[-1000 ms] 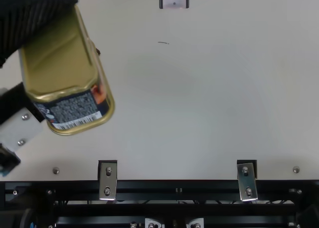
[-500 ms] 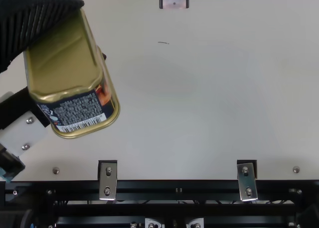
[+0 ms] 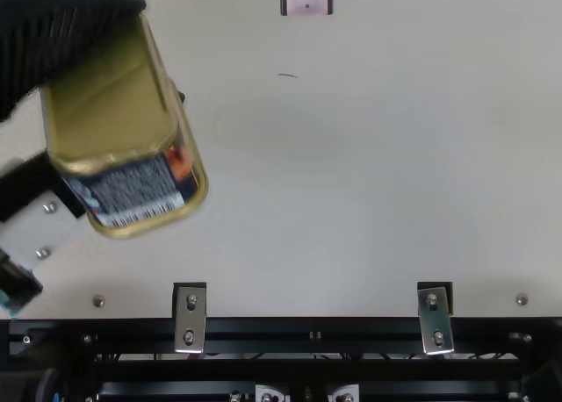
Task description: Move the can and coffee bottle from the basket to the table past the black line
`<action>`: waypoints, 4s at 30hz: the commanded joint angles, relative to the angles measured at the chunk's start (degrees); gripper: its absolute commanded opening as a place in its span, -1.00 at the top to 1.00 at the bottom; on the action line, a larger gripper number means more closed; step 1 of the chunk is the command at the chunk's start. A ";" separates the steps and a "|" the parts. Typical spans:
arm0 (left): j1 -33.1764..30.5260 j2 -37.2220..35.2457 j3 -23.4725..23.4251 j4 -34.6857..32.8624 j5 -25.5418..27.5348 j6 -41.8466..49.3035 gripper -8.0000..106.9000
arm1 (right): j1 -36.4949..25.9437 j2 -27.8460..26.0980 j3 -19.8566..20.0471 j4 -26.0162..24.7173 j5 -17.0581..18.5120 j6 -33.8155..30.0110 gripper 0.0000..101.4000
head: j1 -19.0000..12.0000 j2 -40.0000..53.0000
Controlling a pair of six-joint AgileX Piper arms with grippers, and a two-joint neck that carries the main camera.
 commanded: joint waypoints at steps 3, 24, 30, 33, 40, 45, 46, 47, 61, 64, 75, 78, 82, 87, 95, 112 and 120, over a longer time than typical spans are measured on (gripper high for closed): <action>1.31 0.12 -0.25 -2.64 -0.98 -0.10 0.68 | 0.00 0.00 0.00 0.00 0.00 0.00 -1.00 | -1.80 0.69; 3.04 0.32 0.52 -2.35 -0.98 2.55 0.68 | 0.00 0.00 0.00 0.00 0.00 0.00 -1.00 | -1.80 0.69; 4.29 0.99 1.03 7.47 -4.03 11.00 0.68 | 0.00 0.00 0.00 0.00 0.00 0.00 -1.00 | -1.80 0.69; 2.94 1.65 1.21 14.18 -8.72 16.78 0.68 | 0.00 0.00 0.00 0.00 0.00 0.00 -1.00 | -1.80 0.69; -4.30 1.47 5.92 26.06 -25.13 28.91 0.68 | 0.00 0.00 0.00 0.00 0.00 0.00 -1.00 | -1.80 0.69; -9.97 0.36 11.73 28.41 -37.37 36.62 0.68 | 0.00 0.00 0.00 0.00 0.00 0.00 -1.00 | -1.80 0.69; -10.99 0.08 12.88 28.33 -39.58 38.29 0.68 | 0.00 0.00 0.00 0.00 0.00 0.00 -1.00 | -1.80 0.69; -12.29 -0.13 14.10 28.11 -41.89 39.72 0.68 | 0.00 0.00 0.00 0.00 0.00 0.00 -1.00 | -1.80 0.69; -16.21 -1.10 18.17 25.17 -48.75 45.88 0.68 | 0.00 0.00 0.00 0.00 0.00 0.00 -1.00 | 3.42 -8.82; -16.21 -1.10 18.17 25.17 -48.75 45.88 0.68 | 0.00 0.00 0.00 0.00 0.00 0.00 -1.00 | 4.40 -14.14; -16.21 -1.10 18.17 25.17 -48.75 45.88 0.68 | 0.00 0.00 0.00 0.00 0.00 0.00 -1.00 | 7.60 -30.13; -16.21 -1.10 18.17 25.17 -48.75 45.88 0.68 | 0.00 0.00 0.00 0.00 0.00 0.00 -1.00 | 9.80 -32.21; -16.21 -1.10 18.17 25.17 -48.75 45.88 0.68 | 0.00 0.00 0.00 0.00 0.00 0.00 -1.00 | 11.73 -33.33; -16.21 -1.10 18.17 25.17 -48.75 45.88 0.68 | 0.00 0.00 0.00 0.00 0.00 0.00 -1.00 | 11.73 -33.33; -16.21 -1.10 18.17 25.17 -48.75 45.88 0.68 | 0.00 0.00 0.00 0.00 0.00 0.00 -1.00 | 11.73 -33.33; -28.24 8.58 24.19 31.40 -66.97 54.54 0.68 | 0.00 0.00 0.00 0.00 0.00 0.00 -1.00 | 11.73 -33.33; -36.41 19.45 25.01 35.74 -78.51 53.49 0.68 | 0.00 0.00 0.00 0.00 0.00 0.00 -1.00 | 11.73 -33.33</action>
